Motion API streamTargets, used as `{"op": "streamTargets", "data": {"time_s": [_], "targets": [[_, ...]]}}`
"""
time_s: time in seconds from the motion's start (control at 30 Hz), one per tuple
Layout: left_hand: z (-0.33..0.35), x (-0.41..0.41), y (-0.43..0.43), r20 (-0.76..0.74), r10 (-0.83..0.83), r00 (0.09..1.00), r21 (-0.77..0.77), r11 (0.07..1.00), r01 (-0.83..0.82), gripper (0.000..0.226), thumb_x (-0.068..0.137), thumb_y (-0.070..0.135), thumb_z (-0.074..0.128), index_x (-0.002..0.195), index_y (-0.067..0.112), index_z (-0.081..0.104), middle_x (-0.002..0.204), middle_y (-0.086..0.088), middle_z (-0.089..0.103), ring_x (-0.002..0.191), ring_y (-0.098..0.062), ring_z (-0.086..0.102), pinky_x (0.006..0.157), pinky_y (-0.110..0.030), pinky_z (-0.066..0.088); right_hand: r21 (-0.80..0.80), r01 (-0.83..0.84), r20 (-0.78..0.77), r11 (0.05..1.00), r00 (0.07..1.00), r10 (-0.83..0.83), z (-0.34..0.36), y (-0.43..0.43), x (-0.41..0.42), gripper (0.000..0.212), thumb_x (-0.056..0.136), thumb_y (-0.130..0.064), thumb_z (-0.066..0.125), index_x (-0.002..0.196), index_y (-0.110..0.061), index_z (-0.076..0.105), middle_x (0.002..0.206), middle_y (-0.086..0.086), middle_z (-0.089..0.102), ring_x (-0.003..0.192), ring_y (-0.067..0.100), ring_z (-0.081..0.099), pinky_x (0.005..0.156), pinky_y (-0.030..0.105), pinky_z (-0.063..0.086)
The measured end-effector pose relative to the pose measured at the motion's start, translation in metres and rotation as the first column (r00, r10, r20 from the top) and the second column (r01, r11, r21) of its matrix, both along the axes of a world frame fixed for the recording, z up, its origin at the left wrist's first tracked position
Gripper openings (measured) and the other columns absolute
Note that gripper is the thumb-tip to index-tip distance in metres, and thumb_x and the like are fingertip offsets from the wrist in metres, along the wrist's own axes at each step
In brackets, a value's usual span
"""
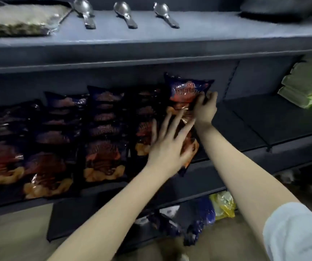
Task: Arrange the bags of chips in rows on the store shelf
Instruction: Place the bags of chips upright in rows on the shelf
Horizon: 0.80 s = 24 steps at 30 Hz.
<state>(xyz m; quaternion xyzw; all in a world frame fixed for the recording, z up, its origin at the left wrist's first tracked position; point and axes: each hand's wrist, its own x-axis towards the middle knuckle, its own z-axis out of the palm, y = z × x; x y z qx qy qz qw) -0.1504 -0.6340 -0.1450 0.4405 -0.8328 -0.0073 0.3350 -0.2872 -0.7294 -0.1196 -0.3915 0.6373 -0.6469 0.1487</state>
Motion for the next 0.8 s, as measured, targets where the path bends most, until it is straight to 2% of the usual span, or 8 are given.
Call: {"op": "streamTargets", "data": {"time_s": [0.03,0.13,0.23,0.37,0.43,0.53,0.67,0.8], "targets": [[-0.016,0.013,-0.002,0.083,0.005,0.997,0.030,1.000,-0.007,0.064,0.087,0.047,0.035,0.146,0.024,0.025,0.157,-0.005,0.014,0.144,-0.028,0.008,0.114,-0.058,0.009,-0.027,0.025,0.006,0.999,1.000,-0.025,-0.006,0.003,0.003,0.008,0.098,-0.015,0.041,0.095,-0.008,0.040,0.086,0.005,0.054,0.075,0.017,0.052,0.057,0.017,0.038],[-0.013,0.046,-0.030,0.030,0.154,0.988,0.058,0.986,-0.156,0.065,0.090,0.046,0.032,0.148,0.020,0.019,0.157,-0.006,0.013,0.144,-0.029,0.008,0.116,-0.051,0.004,-0.148,0.096,-0.028,0.984,0.994,-0.101,-0.006,0.011,0.009,0.009,0.097,-0.011,0.044,0.090,-0.008,0.038,0.075,-0.005,0.051,0.065,-0.001,0.051,0.056,0.001,0.034],[0.002,0.060,-0.039,-0.019,0.178,0.984,0.097,0.980,-0.176,0.063,0.094,0.038,0.043,0.149,0.021,0.016,0.158,-0.003,0.011,0.145,-0.026,0.006,0.116,-0.044,-0.001,-0.221,0.132,-0.067,0.966,0.986,-0.150,0.000,0.017,0.009,0.011,0.096,-0.010,0.045,0.088,-0.008,0.037,0.070,-0.015,0.047,0.061,-0.016,0.052,0.057,0.002,0.035],[0.005,0.066,-0.048,-0.091,0.192,0.977,0.158,0.972,-0.177,0.061,0.095,0.035,0.044,0.148,0.020,0.018,0.157,-0.002,0.013,0.145,-0.025,0.009,0.118,-0.045,0.003,-0.246,0.122,-0.082,0.962,0.986,-0.146,0.015,0.021,0.014,0.011,0.096,-0.011,0.044,0.089,-0.008,0.037,0.071,-0.016,0.048,0.060,-0.018,0.051,0.056,0.002,0.035],[0.006,0.063,-0.052,-0.107,0.186,0.977,0.165,0.972,-0.167,0.061,0.094,0.038,0.041,0.148,0.019,0.019,0.156,-0.004,0.018,0.144,-0.026,0.014,0.117,-0.049,0.011,-0.225,0.103,-0.075,0.969,0.990,-0.123,0.022,0.023,0.018,0.011,0.096,-0.010,0.044,0.089,-0.008,0.037,0.071,-0.015,0.047,0.060,-0.018,0.051,0.057,0.002,0.035],[0.014,0.058,-0.055,-0.155,0.170,0.973,0.173,0.975,-0.143,0.063,0.091,0.043,0.036,0.147,0.019,0.022,0.154,-0.005,0.026,0.141,-0.024,0.022,0.115,-0.048,0.020,-0.195,0.075,-0.052,0.978,0.995,-0.087,0.027,0.023,0.027,0.012,0.097,-0.011,0.045,0.089,-0.007,0.037,0.070,-0.014,0.047,0.058,-0.017,0.050,0.056,0.004,0.035],[0.026,0.058,-0.057,-0.266,0.154,0.951,0.164,0.980,-0.113,0.068,0.089,0.051,0.031,0.146,0.016,0.026,0.151,-0.005,0.032,0.138,-0.022,0.028,0.112,-0.035,0.022,-0.158,0.011,-0.028,0.987,0.999,-0.016,0.030,0.024,0.047,0.012,0.098,-0.016,0.044,0.091,-0.008,0.038,0.068,-0.014,0.047,0.056,-0.016,0.050,0.054,0.006,0.037],[0.034,0.067,-0.057,-0.384,0.203,0.901,0.232,0.965,-0.118,0.062,0.095,0.041,0.039,0.147,0.013,0.023,0.152,-0.006,0.029,0.139,-0.021,0.028,0.105,-0.022,0.020,-0.135,-0.108,0.000,0.985,0.994,0.109,0.027,0.023,0.069,0.011,0.098,-0.020,0.044,0.098,-0.009,0.041,0.073,-0.013,0.049,0.061,-0.012,0.050,0.058,0.006,0.037]]}}
